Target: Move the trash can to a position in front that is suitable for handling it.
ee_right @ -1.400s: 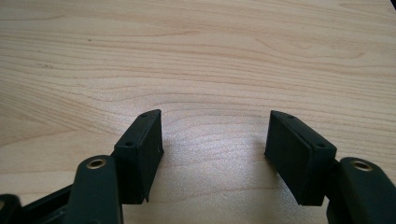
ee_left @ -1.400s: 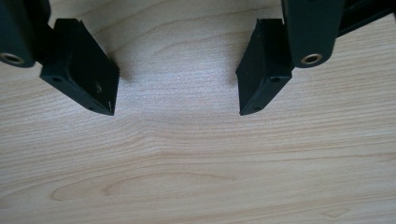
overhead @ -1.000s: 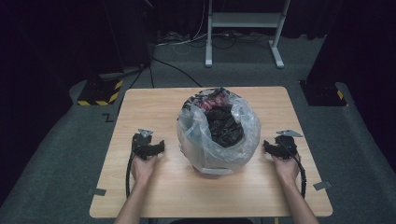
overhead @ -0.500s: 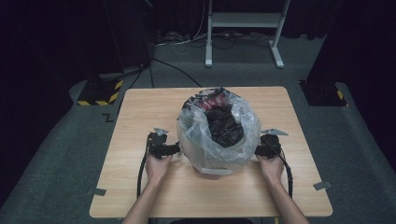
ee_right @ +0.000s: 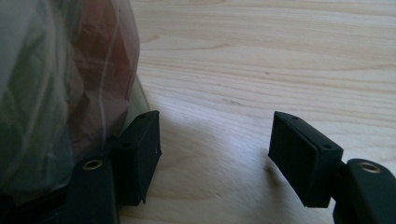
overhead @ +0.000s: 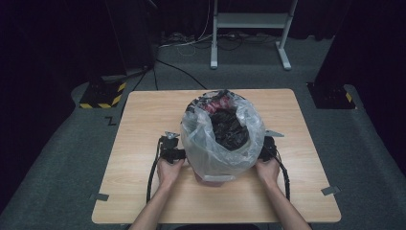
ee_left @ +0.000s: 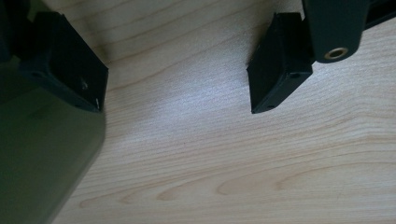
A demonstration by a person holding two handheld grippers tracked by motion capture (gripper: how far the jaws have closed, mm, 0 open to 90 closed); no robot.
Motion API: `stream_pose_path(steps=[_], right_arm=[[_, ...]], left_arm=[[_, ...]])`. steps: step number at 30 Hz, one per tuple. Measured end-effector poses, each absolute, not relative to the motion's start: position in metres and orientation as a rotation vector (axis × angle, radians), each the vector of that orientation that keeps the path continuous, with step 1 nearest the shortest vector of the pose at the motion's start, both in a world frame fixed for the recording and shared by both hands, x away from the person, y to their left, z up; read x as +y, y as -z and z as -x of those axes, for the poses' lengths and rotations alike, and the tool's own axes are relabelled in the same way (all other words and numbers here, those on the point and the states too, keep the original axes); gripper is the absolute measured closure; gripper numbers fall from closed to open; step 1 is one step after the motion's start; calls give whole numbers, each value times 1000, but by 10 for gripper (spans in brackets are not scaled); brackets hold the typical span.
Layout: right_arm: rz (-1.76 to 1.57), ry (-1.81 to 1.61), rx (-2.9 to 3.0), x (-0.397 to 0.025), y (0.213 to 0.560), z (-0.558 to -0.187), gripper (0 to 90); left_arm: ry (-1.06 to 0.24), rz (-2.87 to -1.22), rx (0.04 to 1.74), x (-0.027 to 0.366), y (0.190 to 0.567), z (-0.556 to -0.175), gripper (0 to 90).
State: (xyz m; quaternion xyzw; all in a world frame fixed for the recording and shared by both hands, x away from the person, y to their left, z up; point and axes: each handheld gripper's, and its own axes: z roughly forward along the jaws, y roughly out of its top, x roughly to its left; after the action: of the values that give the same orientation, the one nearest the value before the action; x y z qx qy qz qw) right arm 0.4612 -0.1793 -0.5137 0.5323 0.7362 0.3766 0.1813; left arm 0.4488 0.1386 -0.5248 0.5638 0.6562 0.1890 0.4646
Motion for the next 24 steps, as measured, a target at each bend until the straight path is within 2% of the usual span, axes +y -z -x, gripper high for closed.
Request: stream_pose_path(steps=[3,24], right_arm=[[-1504,-1060,2080,-172,513,-462,345],[-1448,-1073,2163,-124,521,-473,340]], left_arm=[[-472,-1336,1629,140,525,-451,226],[-545,-1216,1714,184,527,-459,231]])
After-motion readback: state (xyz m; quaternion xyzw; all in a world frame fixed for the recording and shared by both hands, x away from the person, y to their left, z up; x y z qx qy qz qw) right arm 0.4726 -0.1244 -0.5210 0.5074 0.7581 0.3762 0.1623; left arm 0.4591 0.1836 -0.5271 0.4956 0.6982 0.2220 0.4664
